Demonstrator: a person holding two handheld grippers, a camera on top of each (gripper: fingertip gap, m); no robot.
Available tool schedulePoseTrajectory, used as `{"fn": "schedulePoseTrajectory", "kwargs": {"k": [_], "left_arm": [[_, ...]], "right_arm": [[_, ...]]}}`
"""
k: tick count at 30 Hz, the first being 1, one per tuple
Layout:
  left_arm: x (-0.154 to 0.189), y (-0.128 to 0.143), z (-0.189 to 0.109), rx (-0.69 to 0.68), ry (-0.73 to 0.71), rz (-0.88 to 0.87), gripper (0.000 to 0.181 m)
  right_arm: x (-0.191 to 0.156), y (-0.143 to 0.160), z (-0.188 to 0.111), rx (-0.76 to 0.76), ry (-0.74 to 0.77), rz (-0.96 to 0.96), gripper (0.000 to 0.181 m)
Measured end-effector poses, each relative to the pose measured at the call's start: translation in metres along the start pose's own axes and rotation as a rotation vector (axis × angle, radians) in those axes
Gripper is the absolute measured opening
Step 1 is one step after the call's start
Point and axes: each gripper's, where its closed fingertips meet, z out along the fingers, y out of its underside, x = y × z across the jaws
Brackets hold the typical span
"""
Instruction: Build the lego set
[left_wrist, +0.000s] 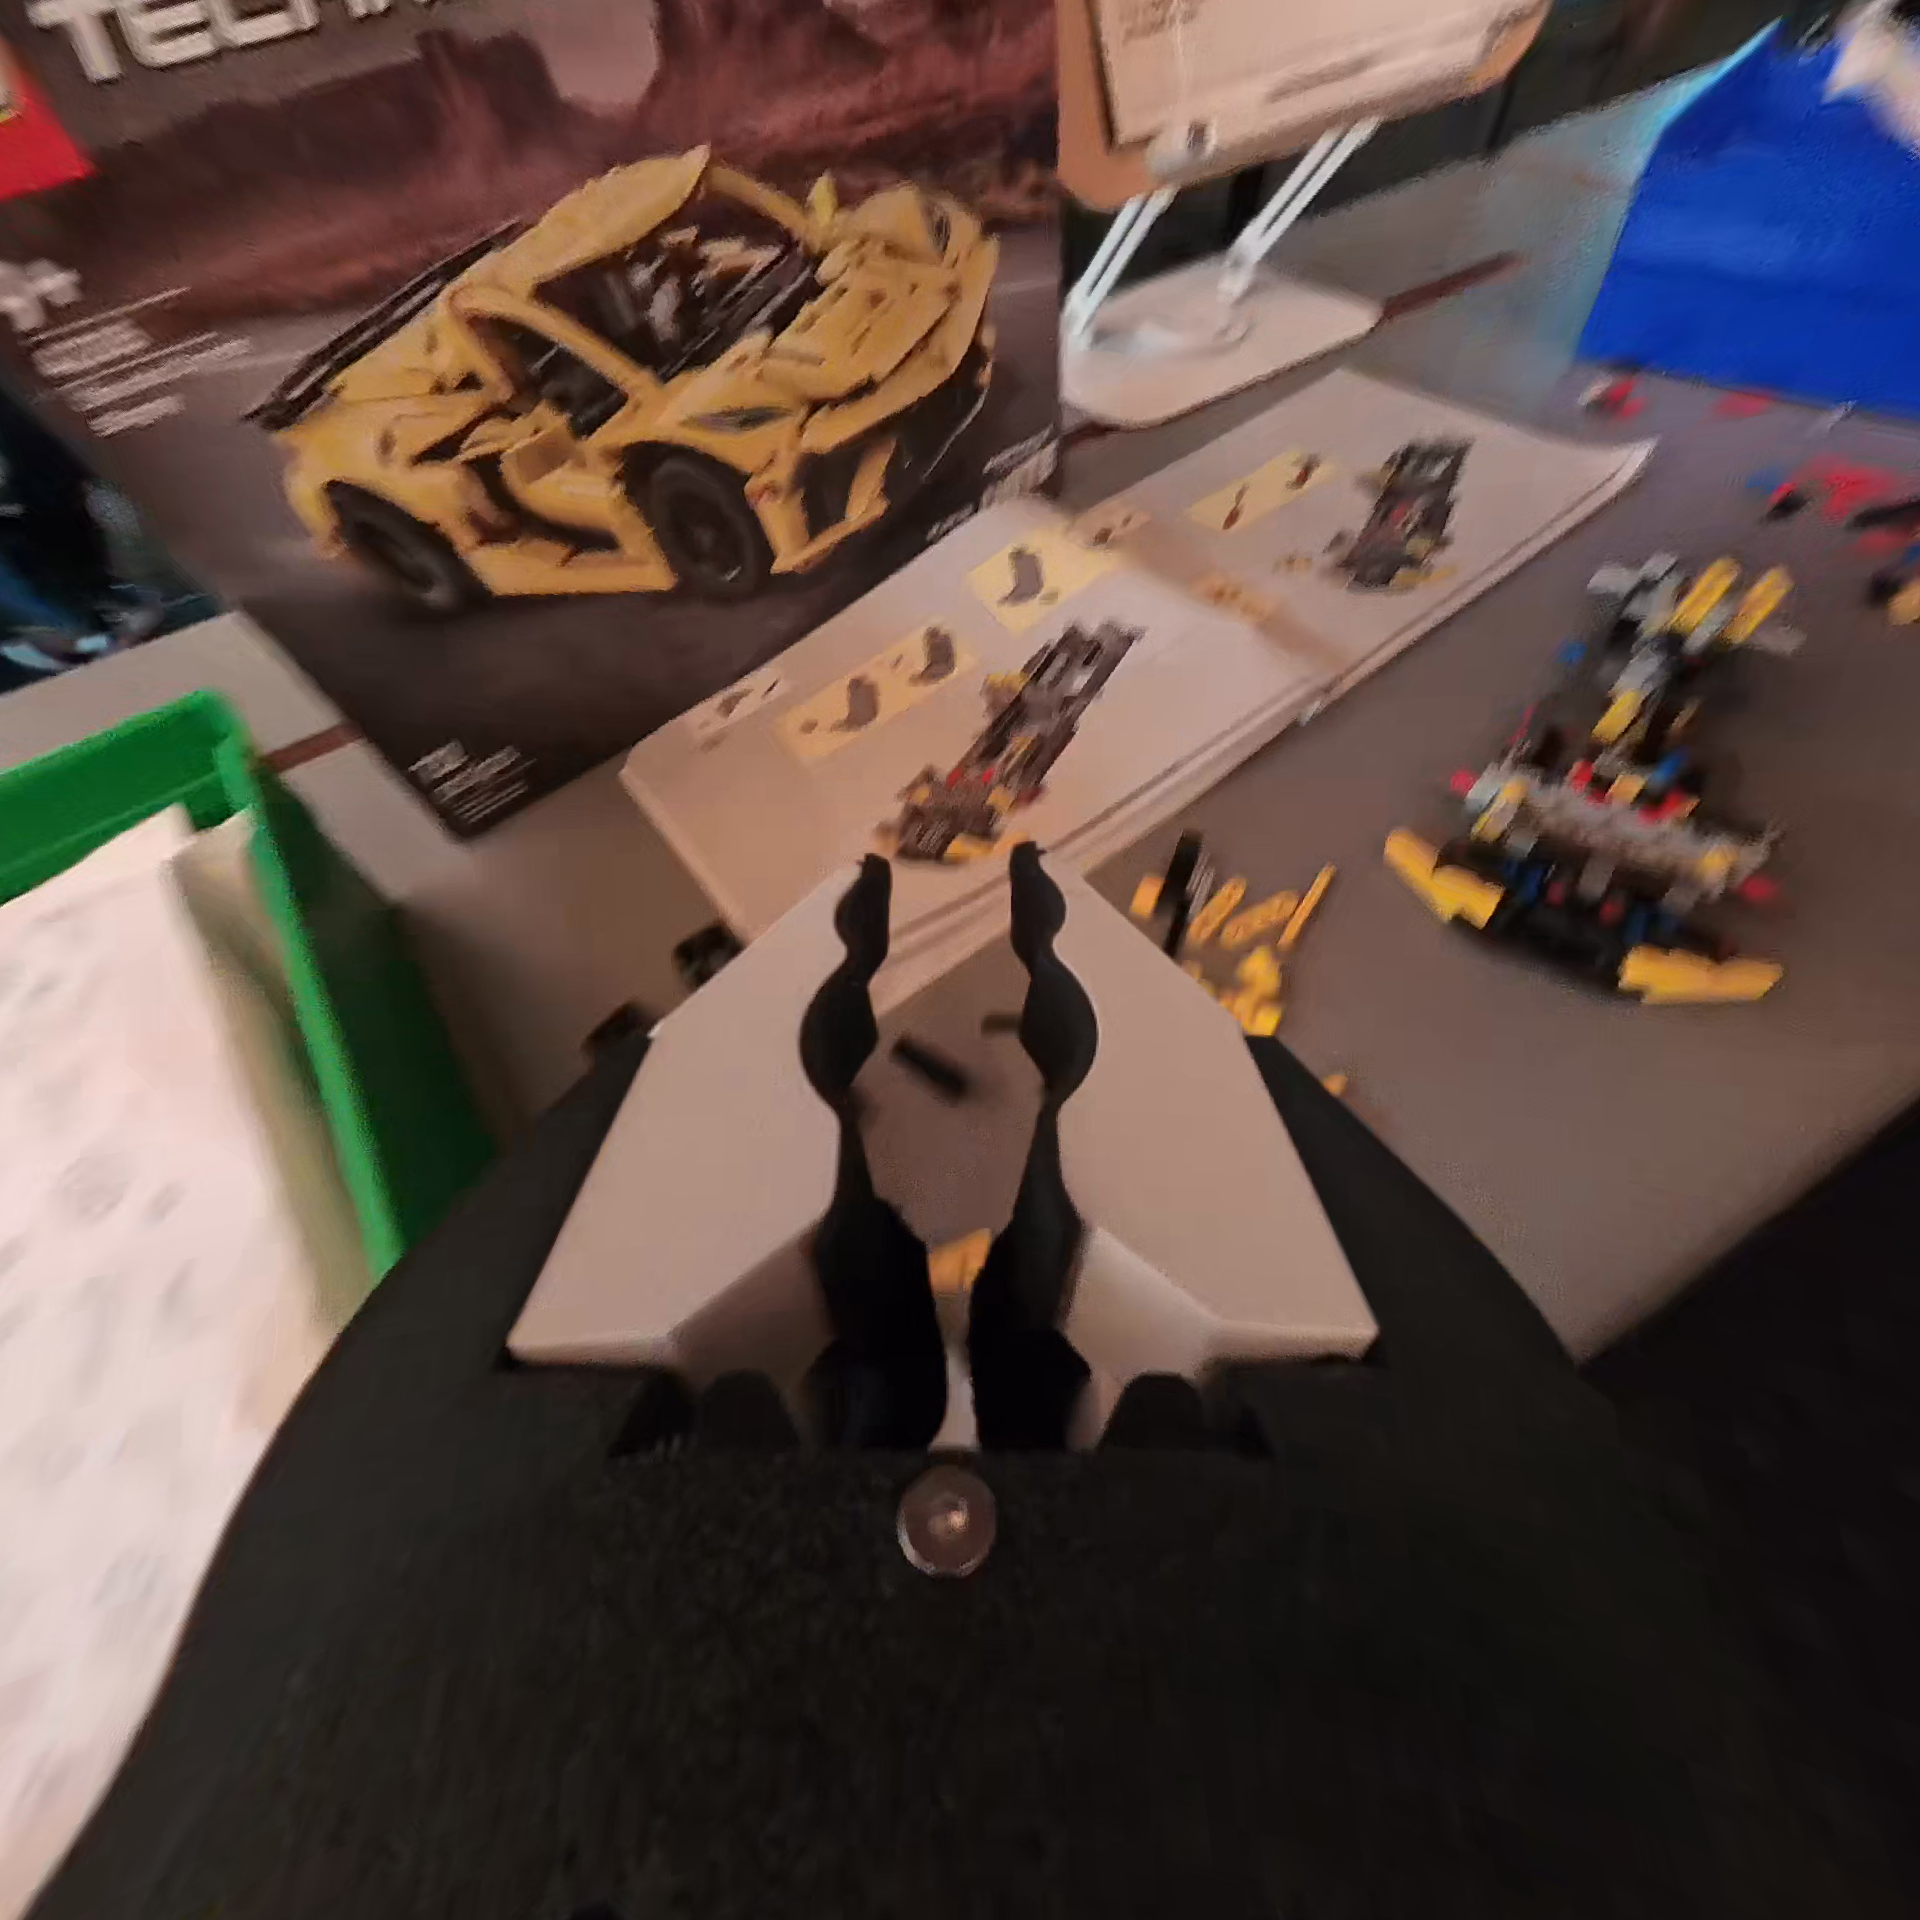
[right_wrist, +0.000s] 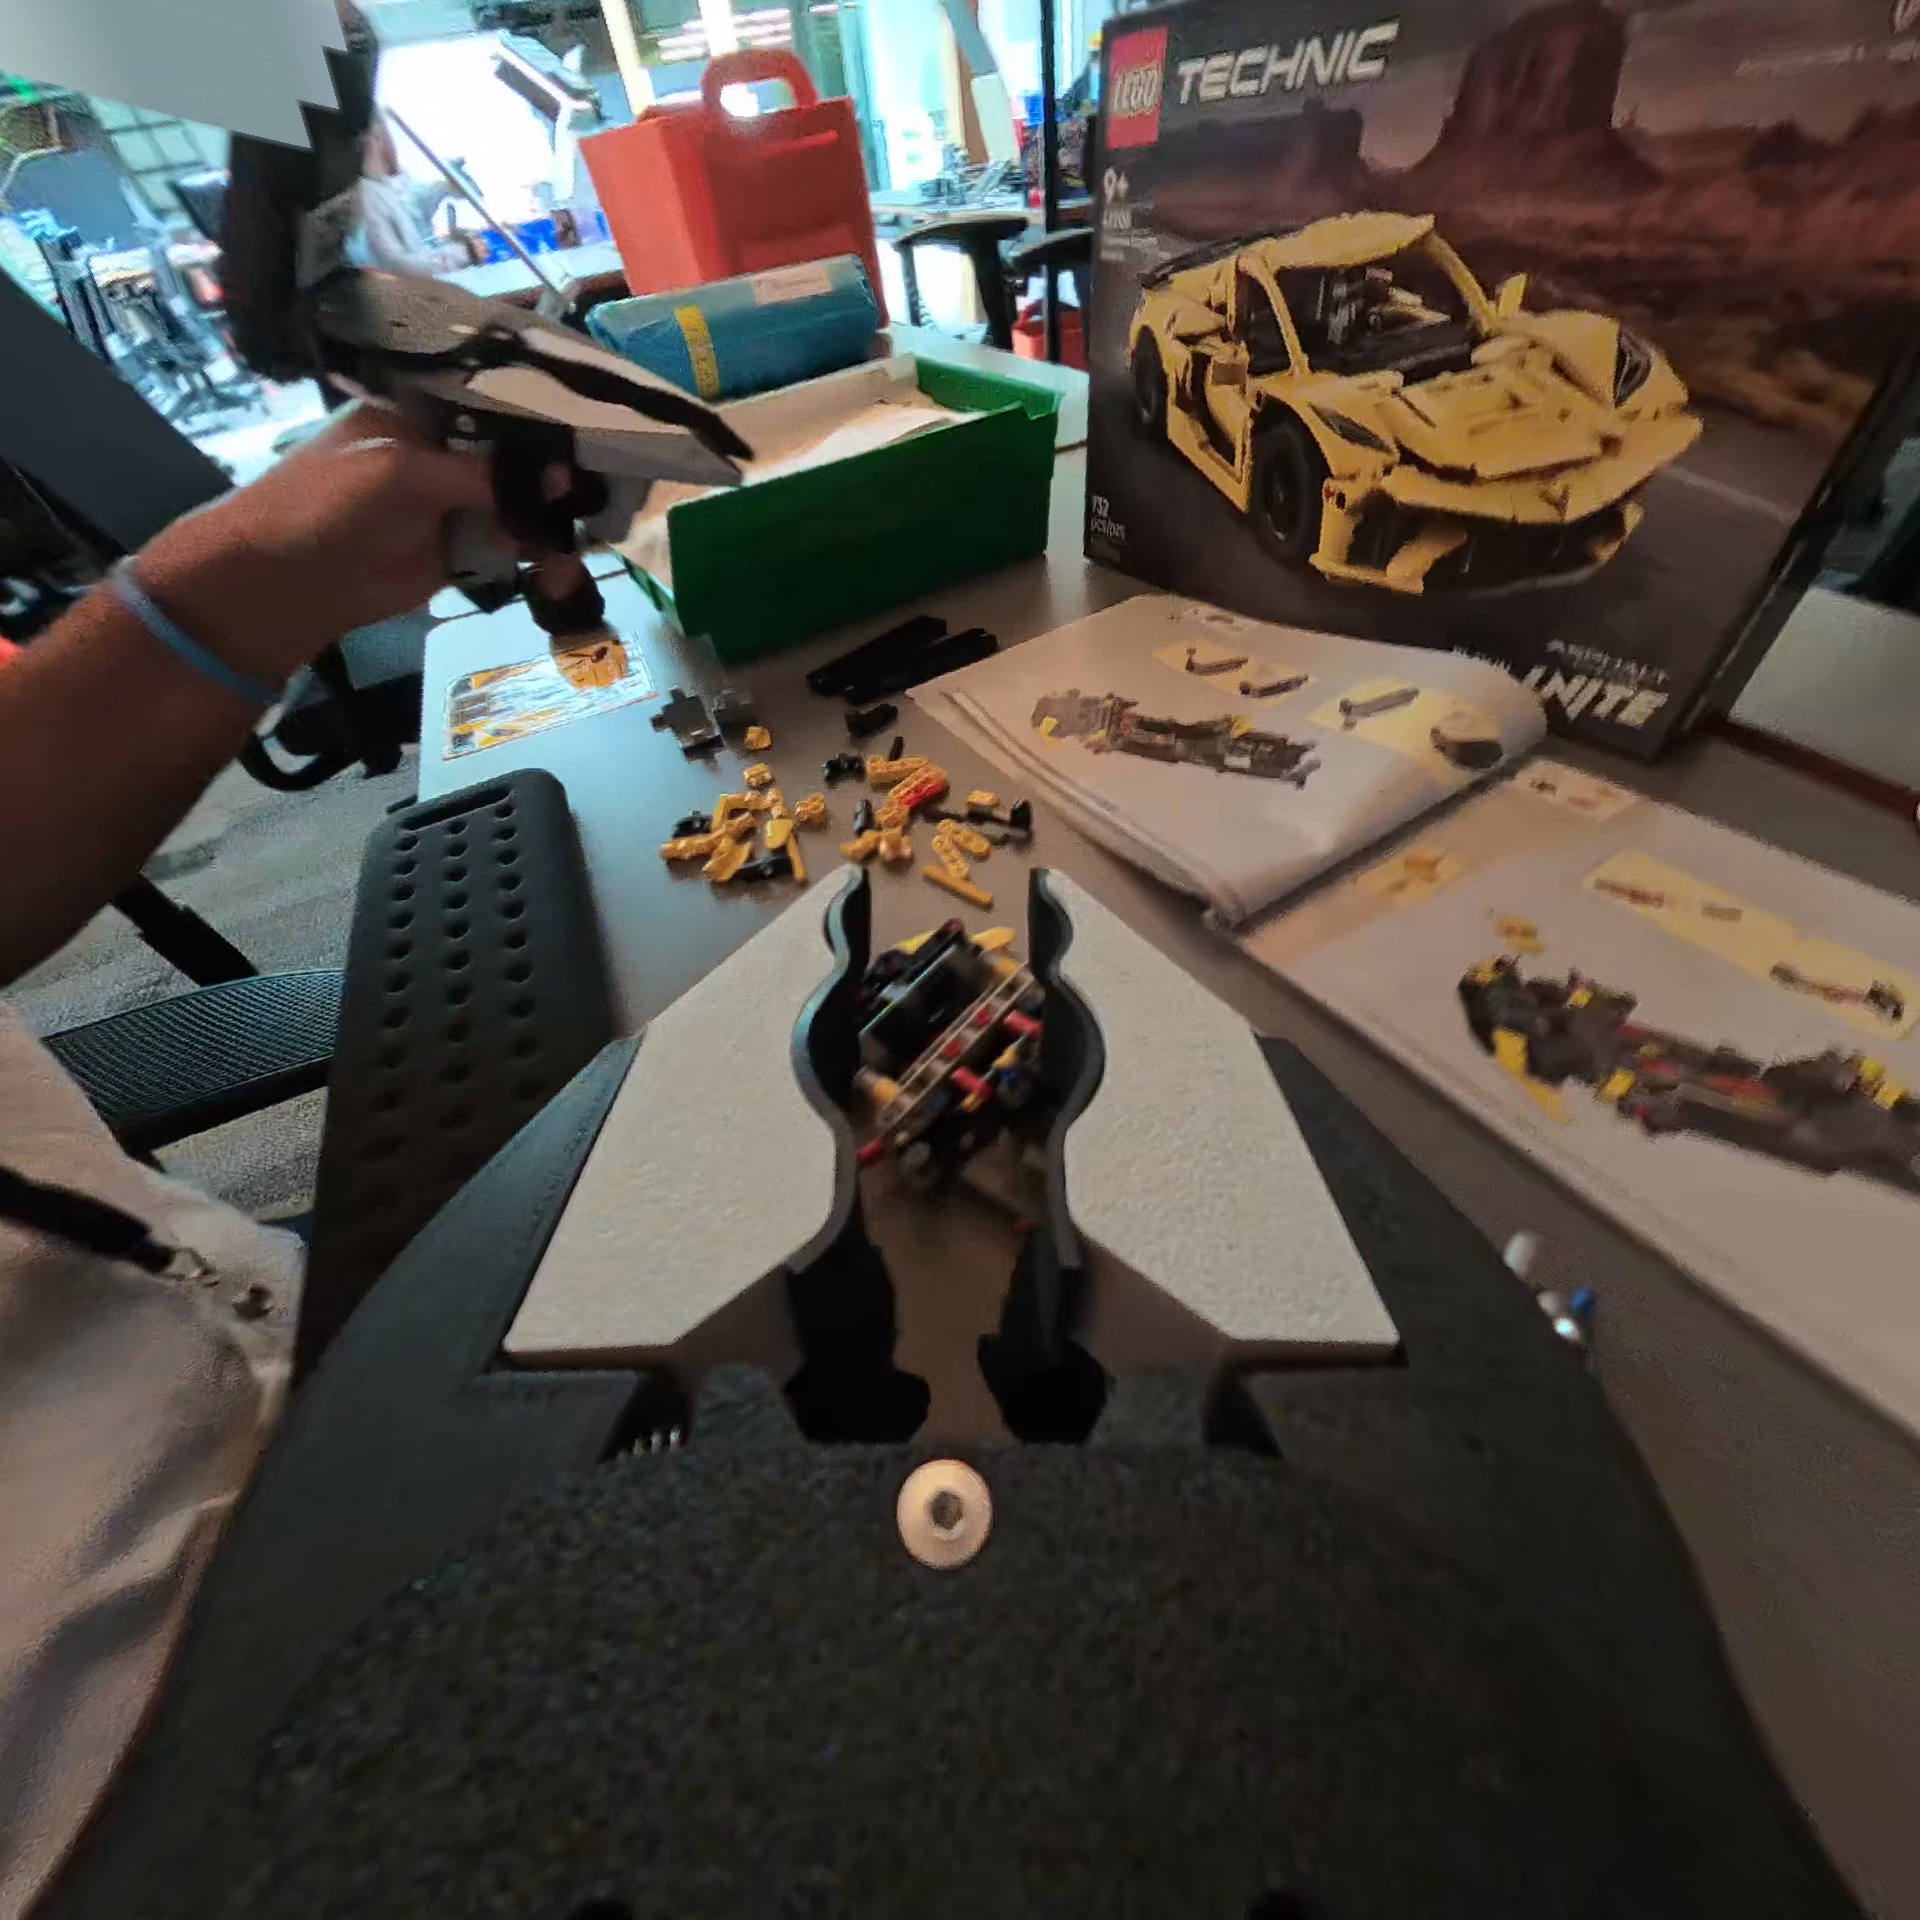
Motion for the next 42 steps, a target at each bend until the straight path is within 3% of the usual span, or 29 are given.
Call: {"fn": "schedulePoseTrajectory", "kwargs": {"k": [3,7,16,19,24,26,28,32,34,37,39,42], "left_arm": [[-0.013,0.050,-0.039,-0.131,-0.161,-0.015,0.020],[-0.011,0.120,-0.059,-0.353,-0.154,-0.157,0.028],[-0.022,0.159,-0.036,-0.423,-0.150,-0.367,0.028],[-0.021,0.168,-0.030,-0.452,-0.139,-0.382,0.008],[-0.026,0.156,-0.042,-0.454,-0.199,-0.311,0.003],[-0.025,0.134,-0.048,-0.411,-0.195,-0.268,0.003],[-0.006,0.100,-0.041,-0.318,-0.095,-0.209,0.003],[0.072,0.053,0.006,-0.277,0.164,0.017,0.003],[0.129,0.040,0.036,-0.280,0.303,0.142,0.002],[0.216,0.021,0.073,-0.265,0.505,0.172,0.002],[0.256,0.021,0.097,-0.296,0.552,0.221,0.002],[0.278,0.025,0.126,-0.337,0.532,0.317,0.002]], "right_arm": [[-0.019,0.020,-0.003,0.012,0.023,0.037,0.029],[-0.031,0.033,0.006,0.013,-0.024,0.055,0.026],[-0.051,0.031,0.026,-0.014,-0.114,0.009,0.024],[-0.047,0.037,0.019,-0.008,-0.081,0.000,0.024],[-0.020,0.045,-0.007,0.020,0.048,0.026,0.023],[-0.006,0.050,-0.019,0.013,0.117,0.027,0.023],[0.001,0.049,-0.029,0.027,0.148,0.029,0.023],[0.013,0.049,-0.044,0.009,0.197,0.029,0.023],[0.016,0.046,-0.054,0.018,0.224,0.024,0.023],[0.019,0.046,-0.073,0.031,0.269,0.029,0.023],[0.021,0.049,-0.089,0.033,0.303,0.039,0.023],[0.023,0.055,-0.115,0.015,0.346,0.052,0.023]]}}
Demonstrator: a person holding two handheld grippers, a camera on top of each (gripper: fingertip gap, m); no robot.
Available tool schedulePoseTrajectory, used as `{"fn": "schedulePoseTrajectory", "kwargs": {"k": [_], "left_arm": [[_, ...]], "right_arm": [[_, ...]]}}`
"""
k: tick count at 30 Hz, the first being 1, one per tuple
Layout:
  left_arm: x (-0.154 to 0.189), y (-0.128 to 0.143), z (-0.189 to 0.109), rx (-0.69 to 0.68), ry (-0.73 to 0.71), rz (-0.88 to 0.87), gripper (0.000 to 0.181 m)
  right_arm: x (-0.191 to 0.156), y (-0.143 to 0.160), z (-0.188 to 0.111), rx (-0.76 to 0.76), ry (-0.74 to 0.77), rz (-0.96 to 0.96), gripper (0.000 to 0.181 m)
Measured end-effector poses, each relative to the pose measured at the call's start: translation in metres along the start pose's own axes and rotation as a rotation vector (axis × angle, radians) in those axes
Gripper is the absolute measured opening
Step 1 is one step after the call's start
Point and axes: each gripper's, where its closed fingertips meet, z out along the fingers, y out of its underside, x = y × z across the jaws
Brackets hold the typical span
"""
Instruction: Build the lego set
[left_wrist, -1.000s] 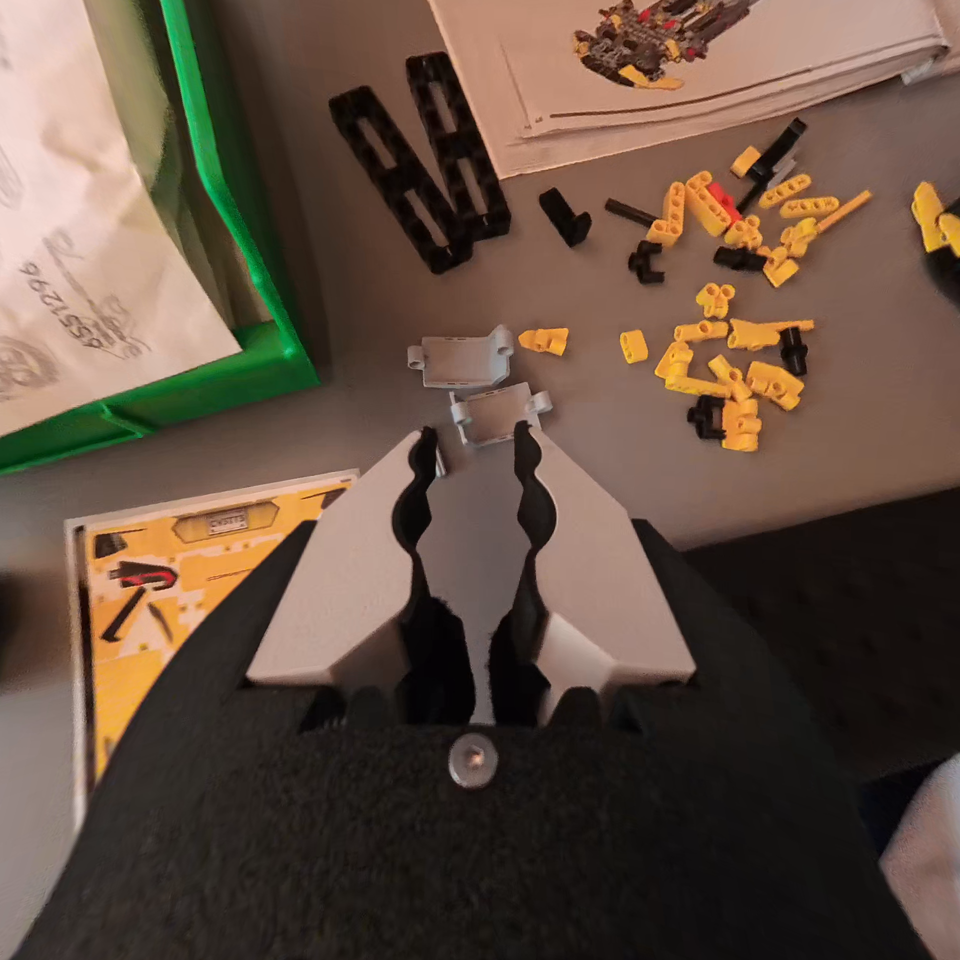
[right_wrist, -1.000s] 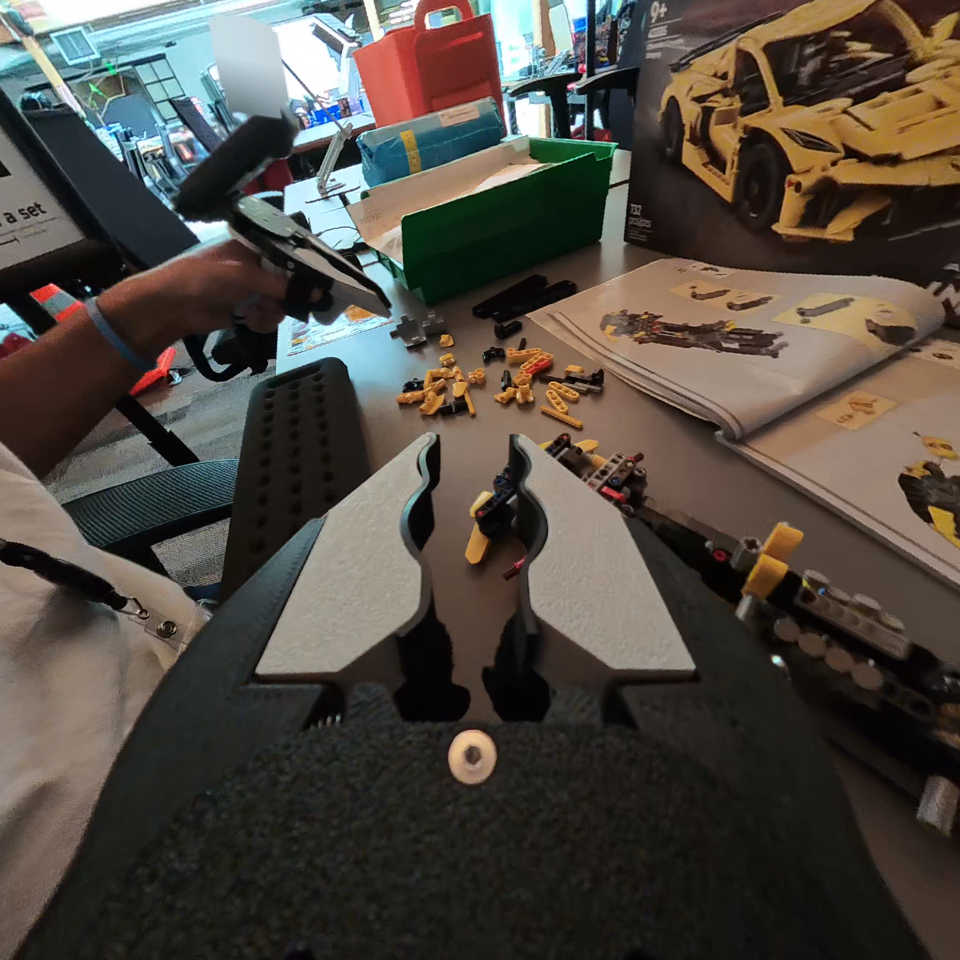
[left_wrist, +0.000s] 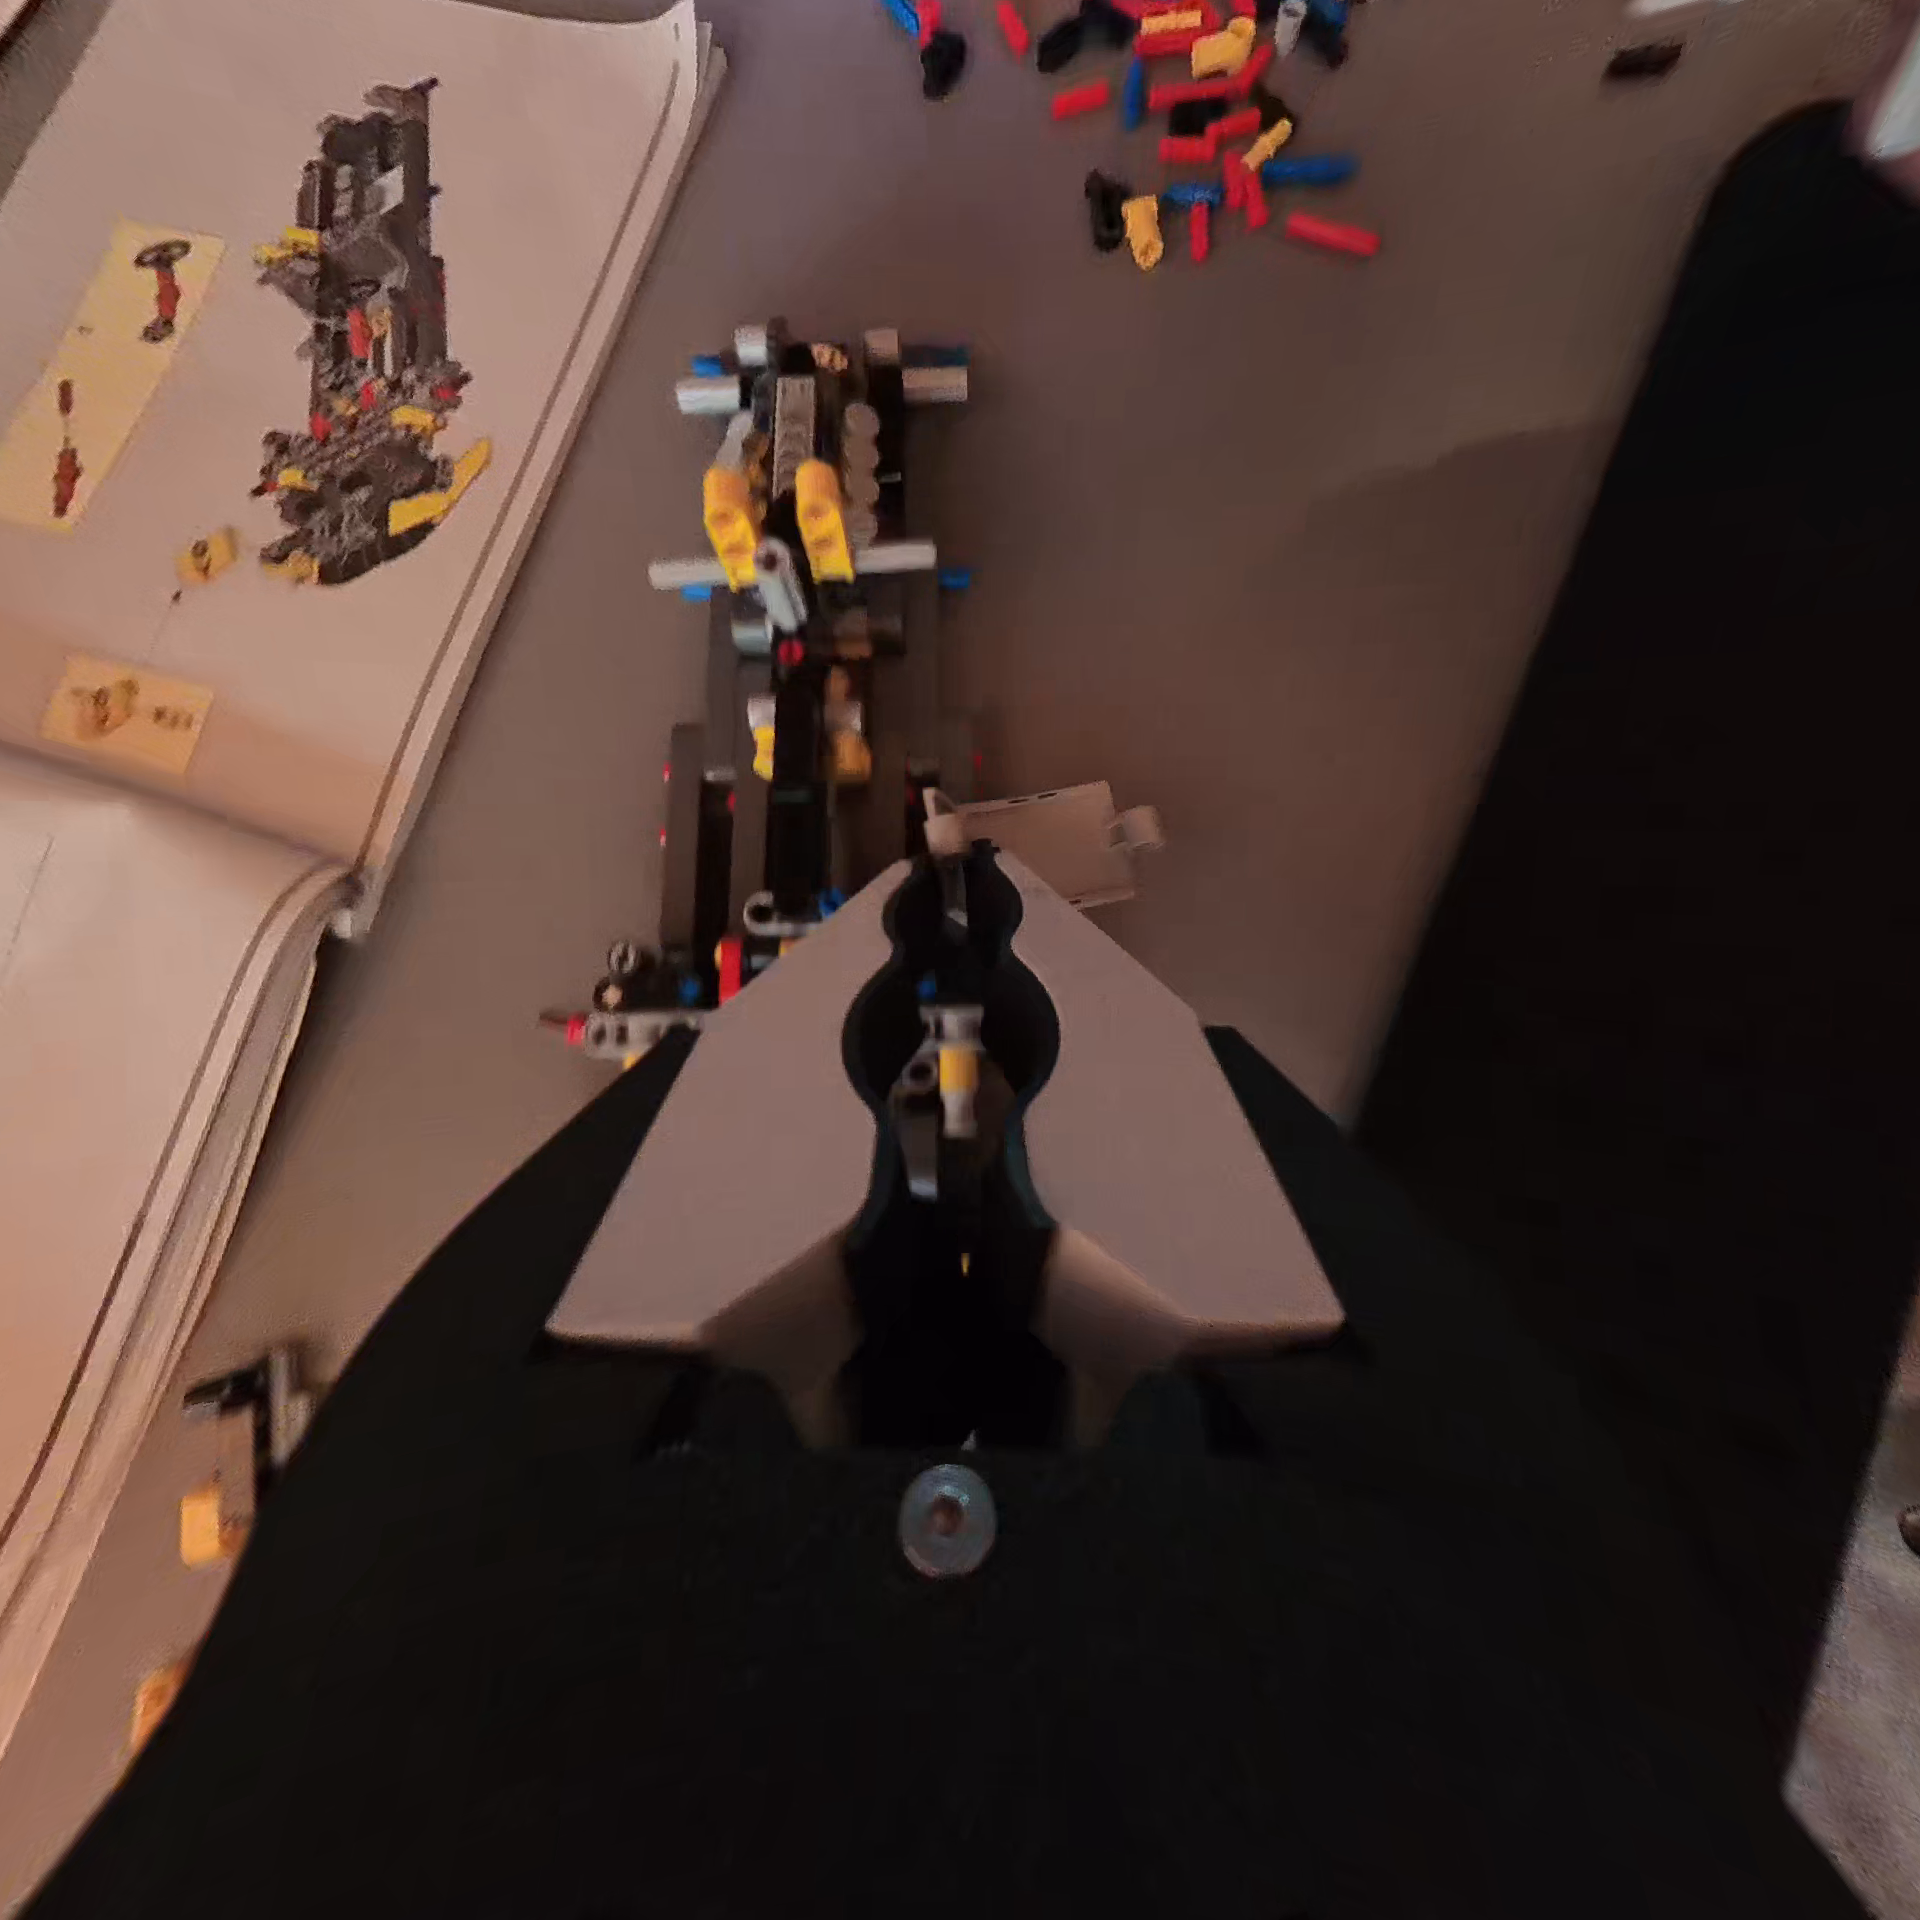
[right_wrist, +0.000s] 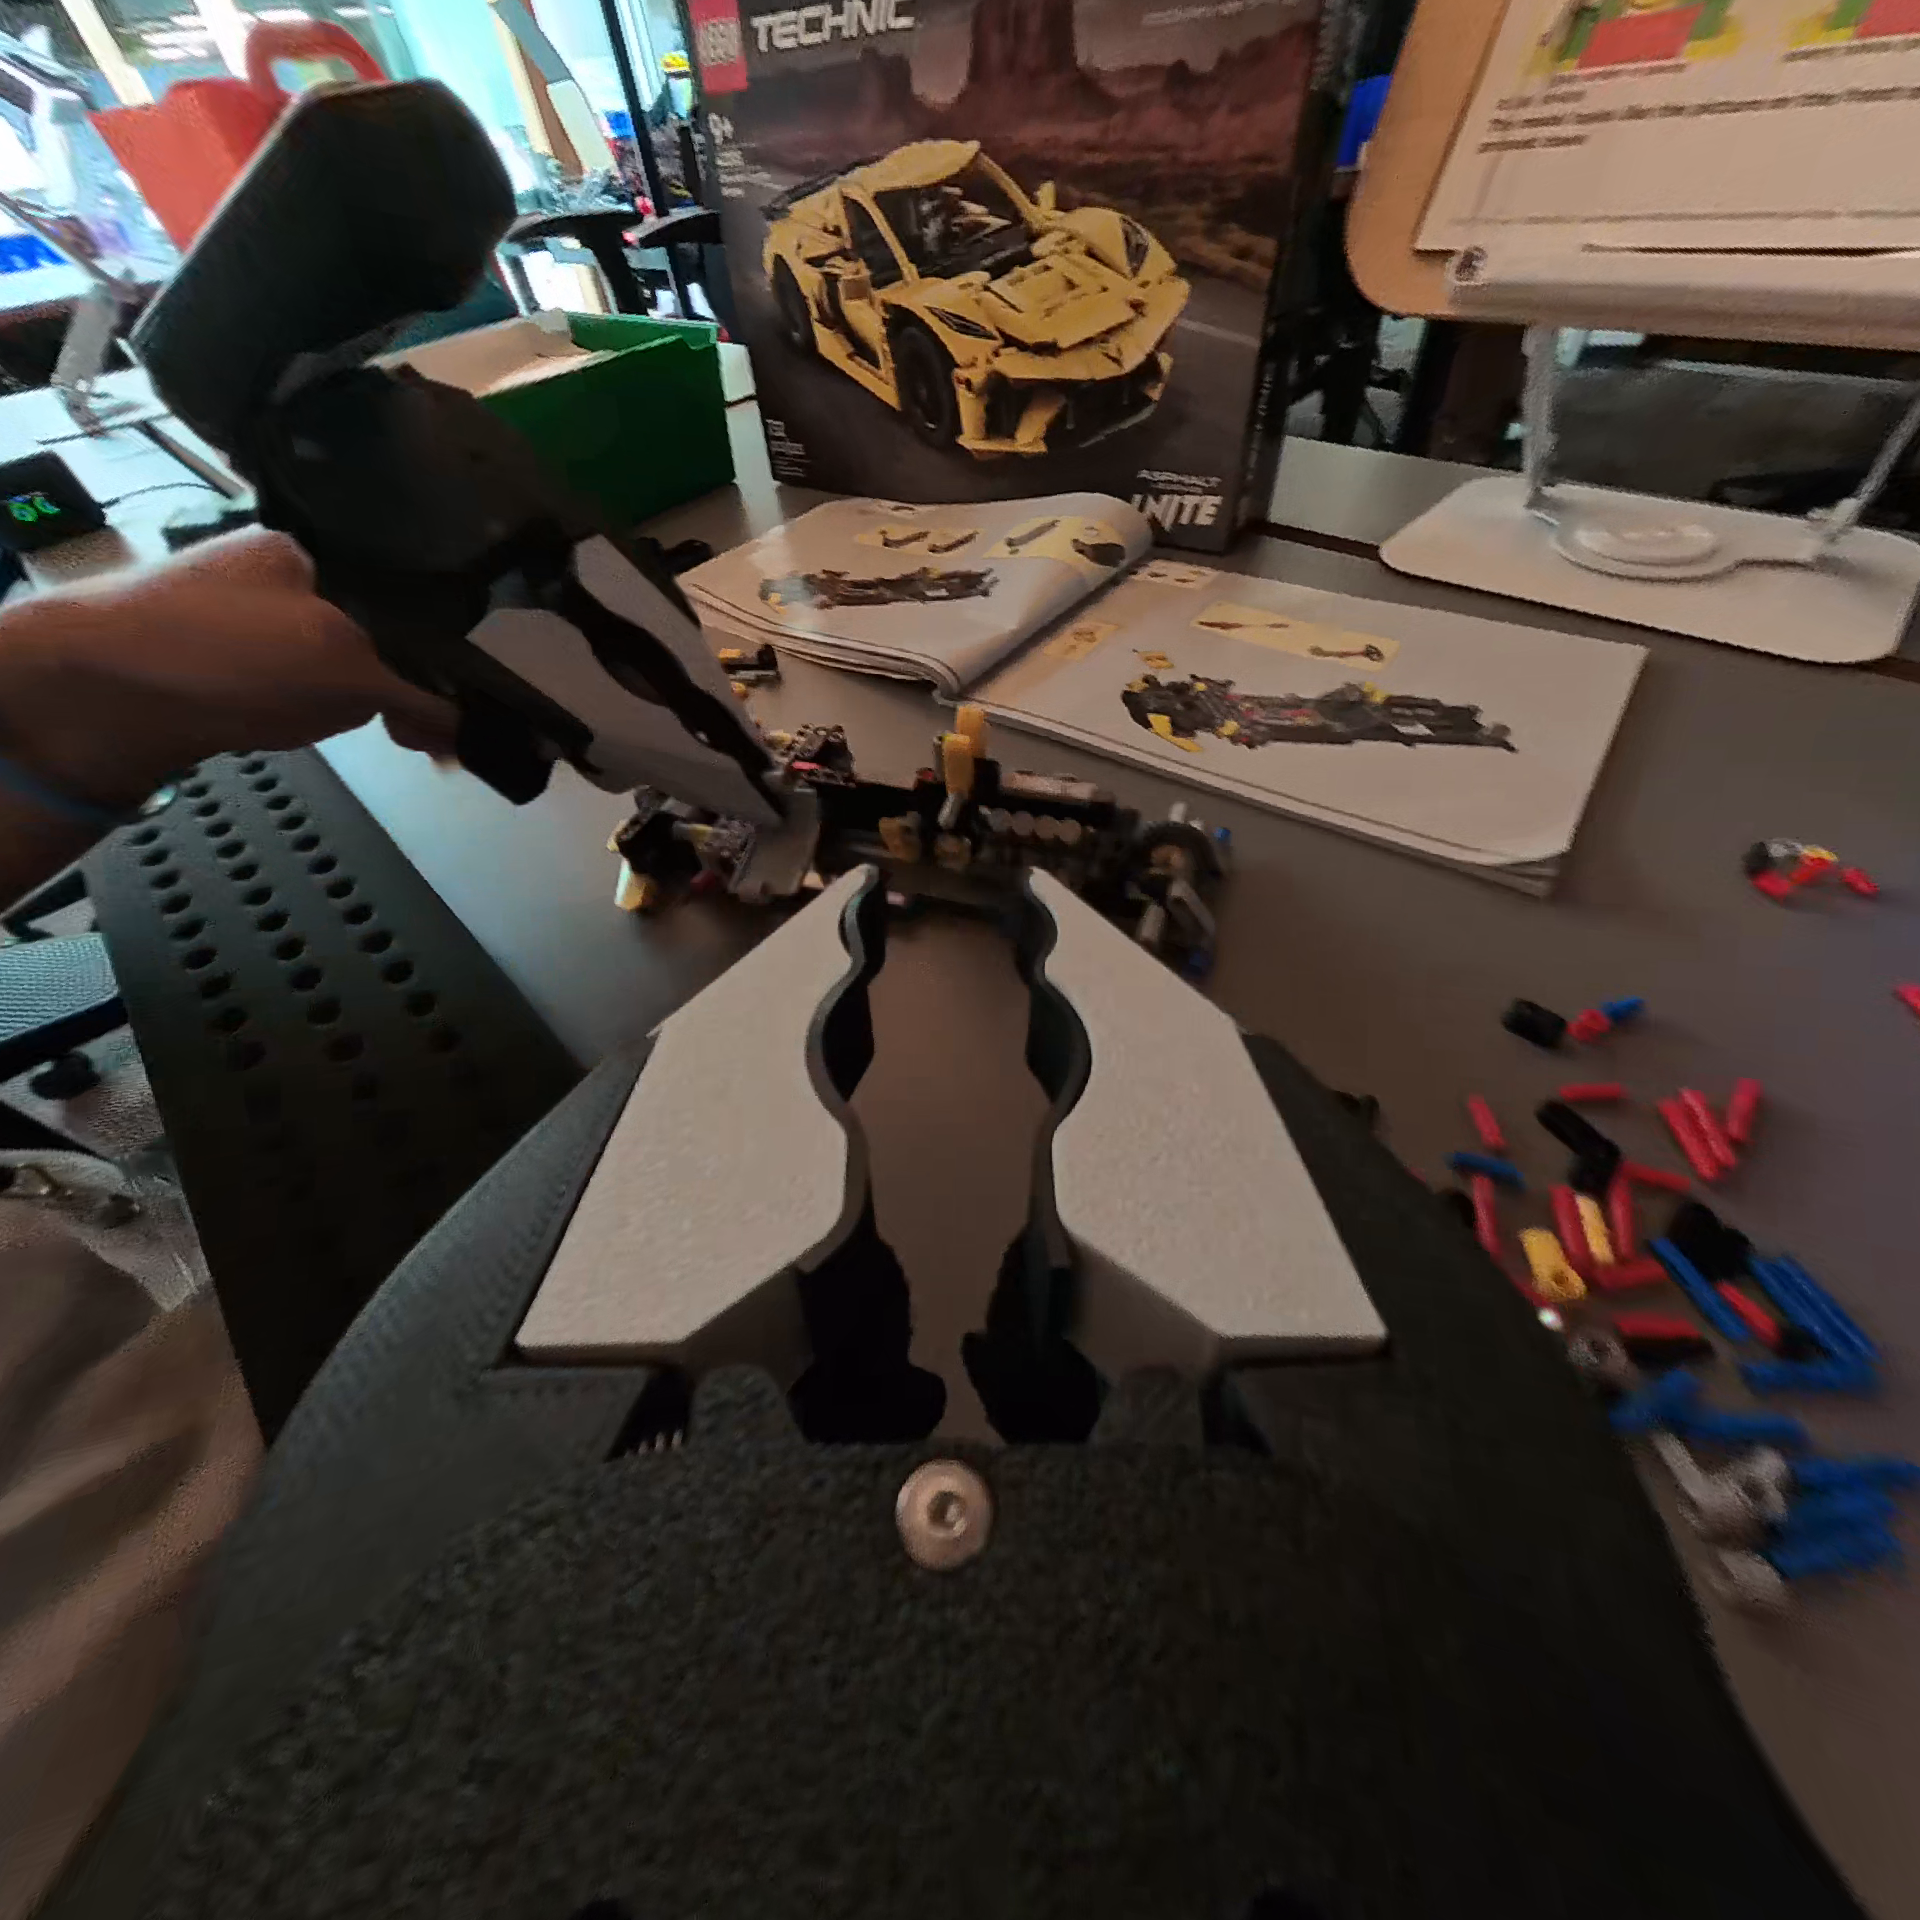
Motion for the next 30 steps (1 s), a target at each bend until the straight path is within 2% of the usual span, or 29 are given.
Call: {"fn": "schedulePoseTrajectory", "kwargs": {"k": [3,8,14,15,17,19,21,23,25,27,30], "left_arm": [[0.005,-0.011,0.017,0.005,0.058,-0.004,0.003],[0.009,-0.009,0.036,-0.053,0.081,0.050,0.003],[0.015,-0.014,0.044,-0.044,0.101,0.061,0.004],[0.015,-0.014,0.044,-0.053,0.100,0.062,0.006],[0.018,-0.021,0.038,-0.031,0.117,0.051,0.021],[0.023,-0.039,0.024,0.049,0.165,0.041,0.025],[0.021,-0.059,0.003,0.156,0.208,0.052,0.027],[-0.004,-0.079,-0.021,0.282,0.175,0.047,0.027],[-0.044,-0.090,-0.042,0.394,0.103,0.024,0.026],[-0.094,-0.088,-0.054,0.460,-0.018,-0.002,0.031],[-0.159,-0.070,-0.061,0.525,-0.199,-0.046,0.032]], "right_arm": [[0.014,0.004,-0.026,-0.014,0.058,0.004,0.023],[0.036,0.011,-0.060,-0.035,0.126,0.032,0.024],[0.069,0.040,-0.072,-0.172,0.227,0.052,0.037],[0.073,0.046,-0.071,-0.202,0.237,0.055,0.037],[0.083,0.055,-0.065,-0.249,0.254,0.073,0.037],[0.096,0.063,-0.061,-0.294,0.283,0.065,0.037],[0.125,0.073,-0.067,-0.361,0.387,0.012,0.036],[0.148,0.084,-0.074,-0.422,0.450,-0.005,0.033],[0.159,0.094,-0.077,-0.453,0.430,0.009,0.034],[0.165,0.099,-0.081,-0.451,0.393,0.024,0.035],[0.170,0.096,-0.081,-0.394,0.340,0.071,0.031]]}}
